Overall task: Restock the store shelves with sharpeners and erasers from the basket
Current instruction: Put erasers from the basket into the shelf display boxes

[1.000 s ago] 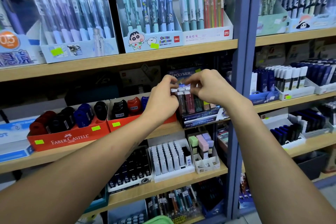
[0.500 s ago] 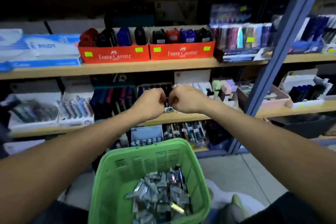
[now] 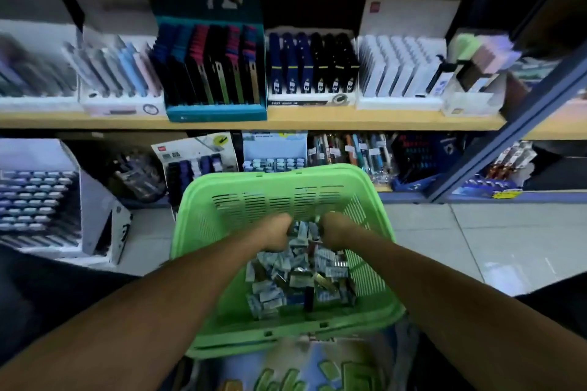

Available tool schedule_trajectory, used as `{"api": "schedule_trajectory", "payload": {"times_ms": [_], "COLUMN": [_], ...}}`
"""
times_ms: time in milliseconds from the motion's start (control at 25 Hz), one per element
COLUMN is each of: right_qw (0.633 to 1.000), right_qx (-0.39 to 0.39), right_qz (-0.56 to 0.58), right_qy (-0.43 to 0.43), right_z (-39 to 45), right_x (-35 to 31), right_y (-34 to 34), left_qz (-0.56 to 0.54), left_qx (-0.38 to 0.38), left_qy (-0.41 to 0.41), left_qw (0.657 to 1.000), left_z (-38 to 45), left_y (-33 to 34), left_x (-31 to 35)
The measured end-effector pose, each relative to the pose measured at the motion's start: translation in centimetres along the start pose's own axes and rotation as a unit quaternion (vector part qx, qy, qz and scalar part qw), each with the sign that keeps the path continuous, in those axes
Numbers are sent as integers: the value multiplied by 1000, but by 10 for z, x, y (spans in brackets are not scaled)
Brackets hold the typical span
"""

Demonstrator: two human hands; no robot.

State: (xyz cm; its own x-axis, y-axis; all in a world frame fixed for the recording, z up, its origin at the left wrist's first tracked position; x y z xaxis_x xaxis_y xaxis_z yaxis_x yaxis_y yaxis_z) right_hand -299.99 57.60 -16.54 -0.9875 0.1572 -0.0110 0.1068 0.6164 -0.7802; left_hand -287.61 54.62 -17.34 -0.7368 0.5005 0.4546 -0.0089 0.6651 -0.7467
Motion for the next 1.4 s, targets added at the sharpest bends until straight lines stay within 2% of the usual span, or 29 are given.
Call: {"api": "schedule_trajectory", "payload": {"times_ms": [200,400,600,760,880,1080,1160,1280,1400], "right_qw": [992,989,990,991,989,984,989,987,962], "right_qx": [-119,-67,-32,-33,-25,-74,-92,-129,-142], "right_qz": [-7,-116,-104,-80,-87,-122,-76,92,231], "right_qy": [-38,-68,-90,-100,-118,-107,-82,-15,-21], "right_z": [19,11,9,13,14,12,16,31,38], "right_x": [-6,-16,-11,-15,-18,-20,-17,-13,-25], "right_y": [51,67,82,97,95,99,100,88,68], "left_qz": [41,123,153,254,271,286,226,27,-144], "left_qx": [-85,-106,-73,-78,-64,-116,-111,-77,-39], "left_qy": [74,136,106,95,82,106,84,34,8], "left_qw": [993,977,980,959,957,945,964,996,989], "left_z": [18,10,7,8,12,8,6,5,5], "left_y": [58,95,100,97,99,125,124,97,72], "left_x": [-13,-6,-14,-11,-10,-22,-28,-34,-46]}}
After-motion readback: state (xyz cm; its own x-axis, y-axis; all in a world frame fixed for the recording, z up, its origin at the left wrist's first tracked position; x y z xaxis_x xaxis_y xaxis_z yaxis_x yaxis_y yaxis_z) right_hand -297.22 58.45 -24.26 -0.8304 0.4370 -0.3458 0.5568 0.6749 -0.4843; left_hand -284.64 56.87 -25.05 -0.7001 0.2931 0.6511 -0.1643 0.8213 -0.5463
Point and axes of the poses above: each hand's wrist, its own z-axis towards the middle knuckle, its own y-axis out of the palm, x = y × z, the point moved 6 cm from there along z, towards the middle knuckle, and after that the axes turned 11 degrees about y, right-handed, at the moved point
